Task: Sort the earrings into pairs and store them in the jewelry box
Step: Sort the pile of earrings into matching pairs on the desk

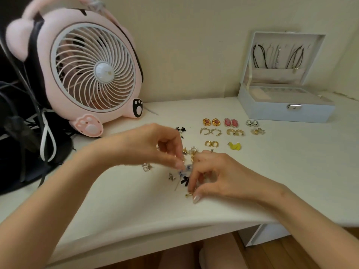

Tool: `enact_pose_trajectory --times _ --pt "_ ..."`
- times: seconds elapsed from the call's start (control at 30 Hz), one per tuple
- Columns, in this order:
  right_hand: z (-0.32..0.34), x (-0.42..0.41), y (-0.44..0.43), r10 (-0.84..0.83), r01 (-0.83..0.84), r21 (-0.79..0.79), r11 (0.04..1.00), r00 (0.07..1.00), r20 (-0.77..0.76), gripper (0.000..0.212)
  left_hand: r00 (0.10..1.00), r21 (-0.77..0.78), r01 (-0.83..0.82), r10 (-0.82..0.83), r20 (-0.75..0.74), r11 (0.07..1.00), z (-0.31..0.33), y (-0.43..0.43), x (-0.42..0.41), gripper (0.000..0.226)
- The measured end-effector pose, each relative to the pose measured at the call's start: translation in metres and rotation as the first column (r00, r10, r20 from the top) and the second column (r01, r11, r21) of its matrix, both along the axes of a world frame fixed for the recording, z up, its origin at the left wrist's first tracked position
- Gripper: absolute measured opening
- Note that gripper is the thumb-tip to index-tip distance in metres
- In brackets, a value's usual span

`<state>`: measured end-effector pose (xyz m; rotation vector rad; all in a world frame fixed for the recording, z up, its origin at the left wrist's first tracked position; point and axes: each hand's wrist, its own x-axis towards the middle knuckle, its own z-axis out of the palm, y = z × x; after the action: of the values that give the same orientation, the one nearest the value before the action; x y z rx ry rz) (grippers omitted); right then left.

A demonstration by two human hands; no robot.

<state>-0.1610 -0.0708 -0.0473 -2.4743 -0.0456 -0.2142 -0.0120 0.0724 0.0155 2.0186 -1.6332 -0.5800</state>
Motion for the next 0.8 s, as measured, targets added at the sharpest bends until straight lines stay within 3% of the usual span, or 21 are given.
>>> enact_pose_trajectory --times 0.1,0.23,0.47,0.57,0.7,0.8 --pt "-0.003 0.001 -0.002 0.013 -0.013 0.014 1.000 0.999 0.032 0.016 0.982 0.137 0.000 -0.026 0.187 0.991 -0.016 0.007 -0.021 0.032" --pt "-0.004 0.000 -0.001 0.035 -0.035 -0.009 0.999 0.997 0.062 0.010 0.962 -0.015 -0.036 0.038 0.269 0.999 -0.050 0.006 -0.033 0.033" --pt "-0.004 -0.001 -0.002 0.004 -0.002 -0.018 1.000 0.992 0.129 0.009 0.974 -0.173 -0.037 0.074 0.213 0.984 -0.062 0.007 -0.025 0.022" --pt "0.005 -0.004 -0.008 -0.072 0.061 0.064 0.996 0.979 0.190 0.012 0.974 -0.227 -0.050 0.097 0.202 0.973 -0.053 0.013 -0.021 0.032" --pt "0.017 -0.013 -0.022 -0.234 0.193 0.180 0.965 0.939 0.250 0.019 0.974 -0.286 -0.116 0.166 0.157 0.951 -0.036 0.022 -0.014 0.009" --pt "0.015 -0.015 -0.022 -0.238 0.201 0.186 0.962 0.950 0.203 0.019 0.981 -0.304 -0.143 0.176 0.083 0.942 -0.030 0.024 -0.007 0.011"
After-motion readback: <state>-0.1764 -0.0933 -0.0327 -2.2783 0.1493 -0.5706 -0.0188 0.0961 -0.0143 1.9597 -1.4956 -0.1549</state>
